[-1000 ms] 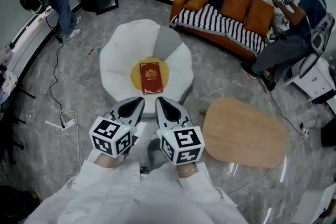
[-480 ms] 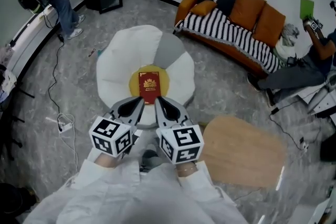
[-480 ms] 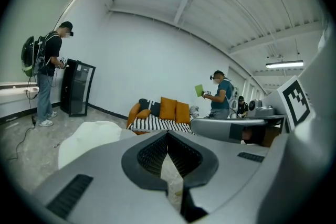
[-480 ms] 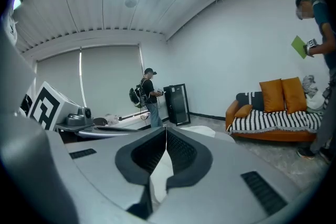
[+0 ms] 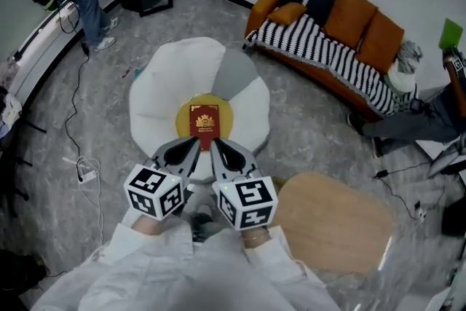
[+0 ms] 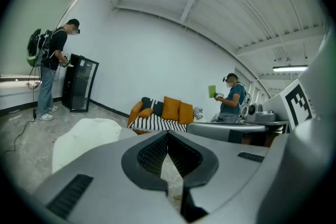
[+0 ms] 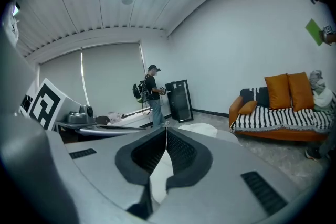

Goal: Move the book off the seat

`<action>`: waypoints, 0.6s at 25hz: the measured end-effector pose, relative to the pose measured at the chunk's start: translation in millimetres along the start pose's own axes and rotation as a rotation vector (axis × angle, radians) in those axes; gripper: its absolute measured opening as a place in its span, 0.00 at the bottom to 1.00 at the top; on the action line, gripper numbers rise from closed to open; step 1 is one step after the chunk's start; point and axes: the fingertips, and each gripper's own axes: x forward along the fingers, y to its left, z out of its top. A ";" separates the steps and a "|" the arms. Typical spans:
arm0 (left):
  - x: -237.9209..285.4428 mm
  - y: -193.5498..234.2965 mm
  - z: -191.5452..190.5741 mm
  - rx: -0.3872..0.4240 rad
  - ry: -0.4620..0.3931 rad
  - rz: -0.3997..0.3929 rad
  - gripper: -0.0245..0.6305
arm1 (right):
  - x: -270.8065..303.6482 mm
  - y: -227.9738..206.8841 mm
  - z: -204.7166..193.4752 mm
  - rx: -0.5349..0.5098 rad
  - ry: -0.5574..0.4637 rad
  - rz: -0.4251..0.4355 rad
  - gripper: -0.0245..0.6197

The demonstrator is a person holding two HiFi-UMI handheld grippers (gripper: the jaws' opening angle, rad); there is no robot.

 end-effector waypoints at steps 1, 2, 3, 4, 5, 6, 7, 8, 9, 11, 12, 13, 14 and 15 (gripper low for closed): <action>1.5 0.0 -2.9 -0.003 0.007 0.000 0.05 | -0.2 -0.7 -3.4 0.004 0.007 0.002 0.06; 2.4 0.0 -5.0 -0.006 0.012 0.000 0.05 | -0.7 -1.3 -6.1 0.007 0.013 0.003 0.06; 2.9 0.1 -6.5 -0.011 0.014 0.001 0.05 | -1.3 -2.1 -7.9 0.009 0.018 0.003 0.06; 3.1 0.2 -7.8 -0.016 0.015 0.002 0.05 | -1.9 -2.9 -9.2 0.009 0.022 0.003 0.06; 2.9 0.5 -9.0 -0.021 0.016 0.004 0.05 | -2.3 -3.6 -10.1 0.009 0.026 0.002 0.06; 2.7 0.9 -10.0 -0.025 0.016 0.005 0.05 | -2.5 -4.4 -10.7 0.009 0.030 0.001 0.06; 2.6 1.5 -10.8 -0.030 0.018 0.006 0.05 | -2.3 -5.3 -10.8 0.010 0.034 0.000 0.06; 2.7 2.3 -11.0 -0.033 0.020 0.006 0.05 | -1.6 -6.2 -10.3 0.011 0.036 -0.001 0.06; 3.0 3.3 -10.8 -0.035 0.023 0.006 0.05 | -0.6 -6.9 -9.4 0.013 0.037 -0.001 0.06; 3.8 5.2 -10.5 -0.036 0.029 0.005 0.05 | 2.0 -7.8 -8.2 0.020 0.038 0.002 0.06; 4.4 6.5 -10.4 -0.037 0.031 0.005 0.05 | 3.8 -8.1 -8.0 0.025 0.038 0.004 0.06; 5.5 8.2 -10.0 -0.037 0.033 0.005 0.05 | 5.9 -8.6 -7.7 0.029 0.037 0.005 0.06; 6.7 10.2 -9.3 -0.038 0.035 0.004 0.05 | 8.2 -9.2 -7.1 0.032 0.037 0.005 0.06; 8.0 12.4 -8.5 -0.038 0.037 0.003 0.05 | 10.6 -9.9 -6.4 0.035 0.036 0.003 0.06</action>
